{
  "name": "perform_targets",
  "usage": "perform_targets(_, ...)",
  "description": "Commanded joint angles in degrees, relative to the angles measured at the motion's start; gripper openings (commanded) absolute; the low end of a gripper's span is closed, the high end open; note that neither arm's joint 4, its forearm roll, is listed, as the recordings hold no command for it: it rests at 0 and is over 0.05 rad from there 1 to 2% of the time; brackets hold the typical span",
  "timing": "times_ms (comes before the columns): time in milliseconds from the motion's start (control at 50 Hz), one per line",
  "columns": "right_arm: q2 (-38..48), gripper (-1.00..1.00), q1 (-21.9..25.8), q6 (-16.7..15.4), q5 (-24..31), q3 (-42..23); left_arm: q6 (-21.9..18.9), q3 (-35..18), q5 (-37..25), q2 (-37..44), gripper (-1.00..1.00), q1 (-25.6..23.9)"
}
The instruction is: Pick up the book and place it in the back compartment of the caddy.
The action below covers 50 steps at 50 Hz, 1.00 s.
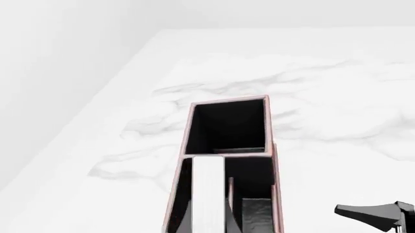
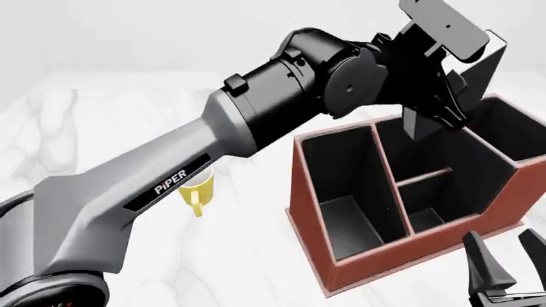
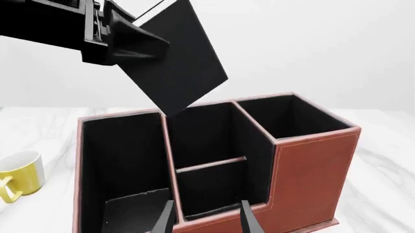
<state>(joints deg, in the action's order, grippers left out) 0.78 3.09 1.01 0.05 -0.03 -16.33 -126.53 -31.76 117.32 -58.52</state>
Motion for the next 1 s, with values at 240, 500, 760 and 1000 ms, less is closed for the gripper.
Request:
perform_targets(240, 0.3, 1.00, 0.0, 0.1, -0.2, 0.0, 1.4, 2.5, 3.5, 5.0, -1.00, -3.0)
perform_targets(500, 1.7, 1.00, 0.0, 0.3, -1.5, 0.0, 3.1, 6.3, 7.1, 7.0, -1.00, -3.6)
perform_targets(760, 1.6, 1.00, -0.1, 0.3, -1.5, 0.0, 2.6, 7.3, 9.6, 8.8, -1.00, -3.0)
perform_targets(1000, 1.6, 1.00, -0.1, 0.4, -1.4, 0.0, 3.2, 7.1, 11.5, 11.5, -1.00, -2.5)
